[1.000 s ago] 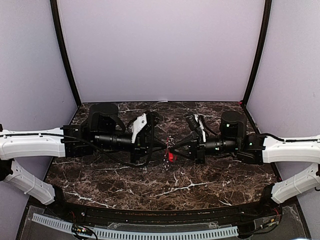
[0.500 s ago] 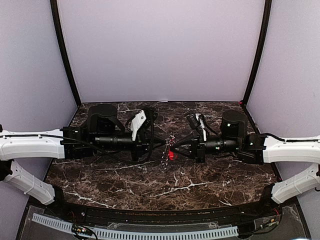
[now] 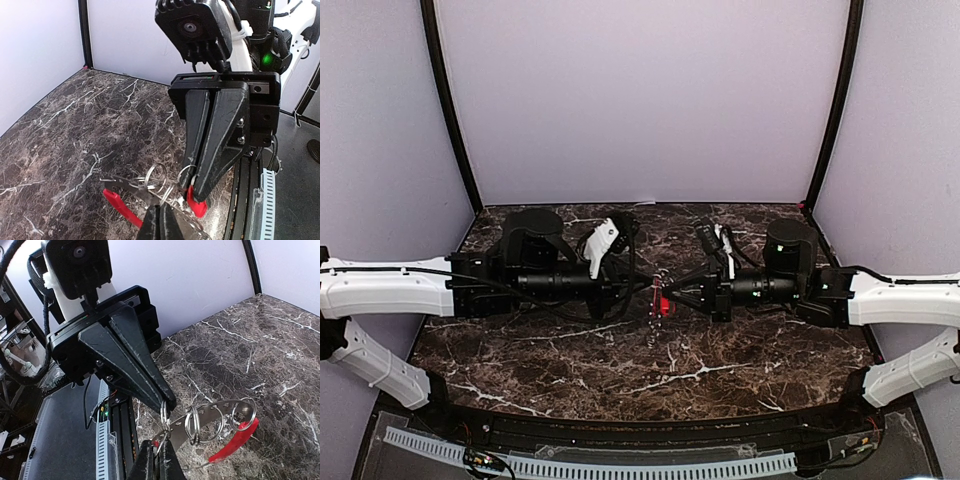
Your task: Remove the keys from the keyring
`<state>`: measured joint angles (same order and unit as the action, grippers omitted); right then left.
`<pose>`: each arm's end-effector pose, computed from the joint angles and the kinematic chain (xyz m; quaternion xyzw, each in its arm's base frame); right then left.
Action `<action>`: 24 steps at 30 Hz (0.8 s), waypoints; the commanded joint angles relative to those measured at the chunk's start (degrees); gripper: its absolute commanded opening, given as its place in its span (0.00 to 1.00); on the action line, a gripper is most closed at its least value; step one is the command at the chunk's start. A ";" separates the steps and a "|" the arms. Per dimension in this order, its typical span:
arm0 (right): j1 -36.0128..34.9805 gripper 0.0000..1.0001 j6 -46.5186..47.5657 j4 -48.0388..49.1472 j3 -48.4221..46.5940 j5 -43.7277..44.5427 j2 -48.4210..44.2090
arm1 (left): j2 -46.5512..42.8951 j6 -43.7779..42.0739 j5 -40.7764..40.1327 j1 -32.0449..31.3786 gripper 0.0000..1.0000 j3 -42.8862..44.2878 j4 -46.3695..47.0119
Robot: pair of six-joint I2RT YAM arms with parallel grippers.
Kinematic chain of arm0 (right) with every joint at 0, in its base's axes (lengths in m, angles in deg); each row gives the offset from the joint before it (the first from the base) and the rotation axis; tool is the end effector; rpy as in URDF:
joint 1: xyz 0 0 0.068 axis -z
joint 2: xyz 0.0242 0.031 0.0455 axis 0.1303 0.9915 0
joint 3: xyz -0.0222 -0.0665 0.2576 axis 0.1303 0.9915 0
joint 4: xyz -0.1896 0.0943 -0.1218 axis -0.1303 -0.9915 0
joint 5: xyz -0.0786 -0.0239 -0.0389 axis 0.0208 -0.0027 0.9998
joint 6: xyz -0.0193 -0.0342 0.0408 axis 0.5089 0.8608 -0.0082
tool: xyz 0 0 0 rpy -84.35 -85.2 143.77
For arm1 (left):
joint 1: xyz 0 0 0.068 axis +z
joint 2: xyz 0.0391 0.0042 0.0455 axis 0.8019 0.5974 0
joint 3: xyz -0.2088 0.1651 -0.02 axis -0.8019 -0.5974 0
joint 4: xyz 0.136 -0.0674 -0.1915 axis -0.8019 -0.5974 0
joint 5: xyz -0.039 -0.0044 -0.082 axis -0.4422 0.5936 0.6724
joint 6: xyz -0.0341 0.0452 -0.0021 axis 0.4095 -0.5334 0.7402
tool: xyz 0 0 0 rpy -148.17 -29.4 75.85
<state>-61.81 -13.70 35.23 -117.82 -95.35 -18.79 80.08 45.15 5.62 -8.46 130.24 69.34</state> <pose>0.1369 0.2229 0.2863 -0.3725 0.6578 0.5269 0.3885 0.1383 -0.2666 0.3195 0.4141 0.6620 -0.3679 0.5049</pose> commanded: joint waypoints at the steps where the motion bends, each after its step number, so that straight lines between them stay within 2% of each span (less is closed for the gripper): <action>1: 0.27 0.00 0.77 2.83 0.39 -1.95 -0.84 | 0.63 2.06 -5.75 0.53 0.00 1.89 -2.70; 14: 0.27 0.00 1.77 2.67 -0.19 -2.74 -0.84 | 4.64 3.05 -8.92 0.53 0.00 4.22 -5.77; 24: 0.32 0.00 2.05 1.99 -0.53 -1.45 -0.57 | 4.58 1.16 -4.11 0.52 0.00 2.82 -3.27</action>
<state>-61.20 -12.60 33.65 -117.80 -95.33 -18.68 84.91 47.49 1.94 -8.73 133.85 67.00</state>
